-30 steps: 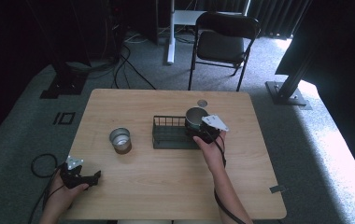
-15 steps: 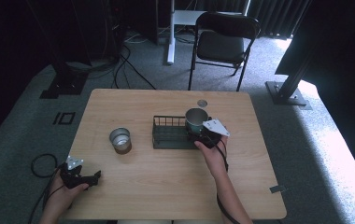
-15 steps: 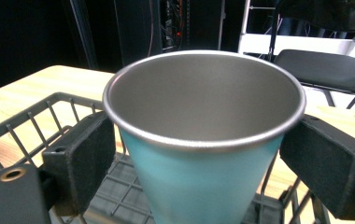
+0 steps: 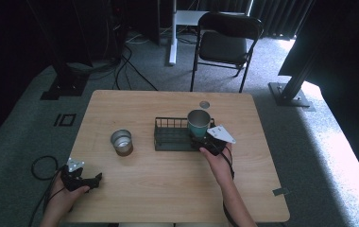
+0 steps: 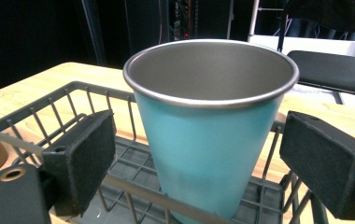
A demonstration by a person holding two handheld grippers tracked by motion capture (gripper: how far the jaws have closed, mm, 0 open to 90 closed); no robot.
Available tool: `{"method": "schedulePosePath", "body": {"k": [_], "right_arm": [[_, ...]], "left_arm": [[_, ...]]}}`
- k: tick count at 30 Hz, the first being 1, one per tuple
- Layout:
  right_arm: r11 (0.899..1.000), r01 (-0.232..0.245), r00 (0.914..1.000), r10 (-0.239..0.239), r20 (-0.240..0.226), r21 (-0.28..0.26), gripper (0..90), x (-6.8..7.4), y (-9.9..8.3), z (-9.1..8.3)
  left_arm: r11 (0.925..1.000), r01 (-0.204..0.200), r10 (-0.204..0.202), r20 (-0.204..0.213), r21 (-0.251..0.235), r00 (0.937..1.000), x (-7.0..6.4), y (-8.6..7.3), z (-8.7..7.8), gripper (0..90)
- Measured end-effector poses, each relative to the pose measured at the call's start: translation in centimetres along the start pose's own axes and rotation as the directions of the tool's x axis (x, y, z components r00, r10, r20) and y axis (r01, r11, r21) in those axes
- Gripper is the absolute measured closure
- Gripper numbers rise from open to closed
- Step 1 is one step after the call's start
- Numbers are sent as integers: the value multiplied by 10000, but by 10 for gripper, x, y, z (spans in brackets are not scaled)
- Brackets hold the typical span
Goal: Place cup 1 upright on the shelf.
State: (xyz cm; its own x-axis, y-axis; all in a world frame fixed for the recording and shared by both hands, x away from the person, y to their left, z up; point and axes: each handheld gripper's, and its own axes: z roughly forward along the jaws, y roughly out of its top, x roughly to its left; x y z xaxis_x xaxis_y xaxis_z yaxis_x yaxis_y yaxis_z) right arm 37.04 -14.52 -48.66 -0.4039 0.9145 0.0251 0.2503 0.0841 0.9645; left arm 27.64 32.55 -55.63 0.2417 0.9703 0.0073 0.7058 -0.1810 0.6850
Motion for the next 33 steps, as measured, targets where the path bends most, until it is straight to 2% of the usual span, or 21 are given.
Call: {"method": "schedulePosePath", "body": {"k": [9,11,14,16,19,28,33], "right_arm": [[9995,192,9992,-184,-345,237,105,-3,-3,-13],[9985,494,9975,-481,-511,235,105,-4,-4,-18],[9990,408,9975,-396,-579,198,105,-6,-4,-24],[9976,548,9965,-520,-649,420,105,-9,-4,-28],[9976,423,9963,-380,-771,554,105,-12,-6,-34],[9953,282,9972,-216,-716,928,105,-24,-17,-44],[9930,445,9958,-353,-841,1096,105,-31,-25,-48]], "left_arm": [[10000,17,-17,1,-13,10000,0,0,0,5],[10000,16,-16,3,-12,10000,0,0,0,5],[10000,10,-10,1,-15,10000,0,0,0,5],[10000,9,-9,1,-12,10000,0,0,0,5],[10000,21,-21,1,-12,10000,0,0,0,5],[10000,18,-18,1,-15,10000,0,0,0,5],[10000,2,-2,2,1,10000,0,0,0,5]]}}
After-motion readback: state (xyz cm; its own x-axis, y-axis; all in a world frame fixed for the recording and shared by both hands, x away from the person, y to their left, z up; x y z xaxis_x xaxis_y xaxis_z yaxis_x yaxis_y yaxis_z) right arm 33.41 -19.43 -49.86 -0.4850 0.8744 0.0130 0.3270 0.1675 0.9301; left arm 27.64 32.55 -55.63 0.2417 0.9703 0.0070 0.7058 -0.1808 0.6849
